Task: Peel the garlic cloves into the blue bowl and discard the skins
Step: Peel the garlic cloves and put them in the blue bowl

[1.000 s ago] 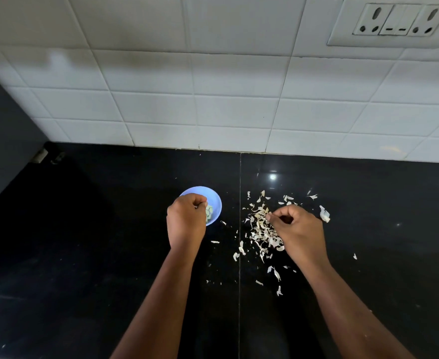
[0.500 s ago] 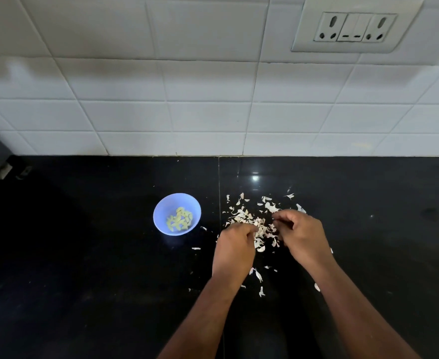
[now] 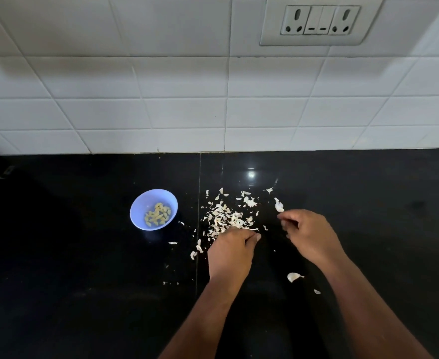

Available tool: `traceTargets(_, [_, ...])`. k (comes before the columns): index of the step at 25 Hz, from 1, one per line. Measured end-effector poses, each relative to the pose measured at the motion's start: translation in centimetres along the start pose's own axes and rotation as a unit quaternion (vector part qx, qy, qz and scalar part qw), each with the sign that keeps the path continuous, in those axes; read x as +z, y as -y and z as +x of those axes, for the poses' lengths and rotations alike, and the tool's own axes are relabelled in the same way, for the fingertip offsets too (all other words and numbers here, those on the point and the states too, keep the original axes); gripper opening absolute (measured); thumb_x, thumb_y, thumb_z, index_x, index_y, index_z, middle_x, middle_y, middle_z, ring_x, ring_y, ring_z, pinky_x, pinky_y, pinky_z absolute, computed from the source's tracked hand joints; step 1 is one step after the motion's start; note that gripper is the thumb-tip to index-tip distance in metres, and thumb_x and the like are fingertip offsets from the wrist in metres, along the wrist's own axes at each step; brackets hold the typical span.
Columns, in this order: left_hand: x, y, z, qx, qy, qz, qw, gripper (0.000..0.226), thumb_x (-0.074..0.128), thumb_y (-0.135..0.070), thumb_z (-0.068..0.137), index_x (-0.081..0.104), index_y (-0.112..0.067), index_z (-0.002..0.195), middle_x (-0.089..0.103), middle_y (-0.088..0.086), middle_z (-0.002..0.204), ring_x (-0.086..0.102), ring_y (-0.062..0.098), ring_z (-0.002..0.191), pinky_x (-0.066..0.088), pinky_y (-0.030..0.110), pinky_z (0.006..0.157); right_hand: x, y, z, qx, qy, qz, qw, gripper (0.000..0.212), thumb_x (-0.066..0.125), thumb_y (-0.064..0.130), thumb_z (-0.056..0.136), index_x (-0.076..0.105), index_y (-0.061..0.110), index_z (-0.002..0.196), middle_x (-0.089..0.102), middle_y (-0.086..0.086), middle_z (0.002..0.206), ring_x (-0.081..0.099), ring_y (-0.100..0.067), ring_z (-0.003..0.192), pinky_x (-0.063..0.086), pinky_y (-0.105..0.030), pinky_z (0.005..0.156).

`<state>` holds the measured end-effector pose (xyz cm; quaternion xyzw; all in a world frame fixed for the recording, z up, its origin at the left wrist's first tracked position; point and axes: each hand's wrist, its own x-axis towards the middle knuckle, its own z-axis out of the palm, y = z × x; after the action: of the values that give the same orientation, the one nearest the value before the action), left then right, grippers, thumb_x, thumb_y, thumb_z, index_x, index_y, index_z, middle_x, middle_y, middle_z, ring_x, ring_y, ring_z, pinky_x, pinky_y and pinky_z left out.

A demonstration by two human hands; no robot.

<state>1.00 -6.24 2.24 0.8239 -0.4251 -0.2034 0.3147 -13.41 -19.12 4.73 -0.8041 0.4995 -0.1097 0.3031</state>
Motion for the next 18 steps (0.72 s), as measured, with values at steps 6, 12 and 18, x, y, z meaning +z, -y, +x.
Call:
traceTargets(6, [5.2, -3.5, -2.5, 0.087, 0.155, 0.078, 0.981, 0.042, 0.073, -0.05, 0.091, 0.068, -0.037, 0.131, 0.064, -0.011, 0.116, 0.061, 0.011, 0.11, 0.05, 0.033, 0.094, -2.4, -3.8, -0.1, 0.035, 0.045, -0.049, 0.997, 0.012, 0.066, 0.039, 0.098, 0.07, 0.044, 0.108, 0.063, 0.02, 0.108, 0.059, -0.002, 0.091, 0.052, -0.033, 0.08])
traceTargets(12, [7.5, -4.1, -2.5, 0.066, 0.082, 0.07, 0.992, 0.016, 0.072, -0.04, 0.094, 0.072, -0.033, 0.109, 0.066, -0.01, 0.109, 0.063, 0.011, 0.103, 0.051, 0.033, 0.089, -2.1, -5.0, -0.1, 0.026, 0.061, 0.012, 0.998, 0.009, 0.066, 0.035, 0.098, 0.074, 0.04, 0.1, 0.072, 0.019, 0.095, 0.067, -0.003, 0.086, 0.054, -0.031, 0.079])
traceTargets(18, [6.5, -4.0, -2.2, -0.119, -0.035, -0.235, 0.964, 0.023, 0.087, -0.038, 0.084, 0.069, -0.025, 0.081, 0.073, -0.005, 0.082, 0.063, 0.0, 0.07, 0.051, 0.023, 0.067, -1.9, -4.2, -0.9, 0.059, 0.252, 0.315, 0.913, 0.016, 0.064, 0.018, 0.103, 0.079, 0.015, 0.107, 0.078, -0.008, 0.092, 0.072, -0.014, 0.078, 0.055, -0.024, 0.062])
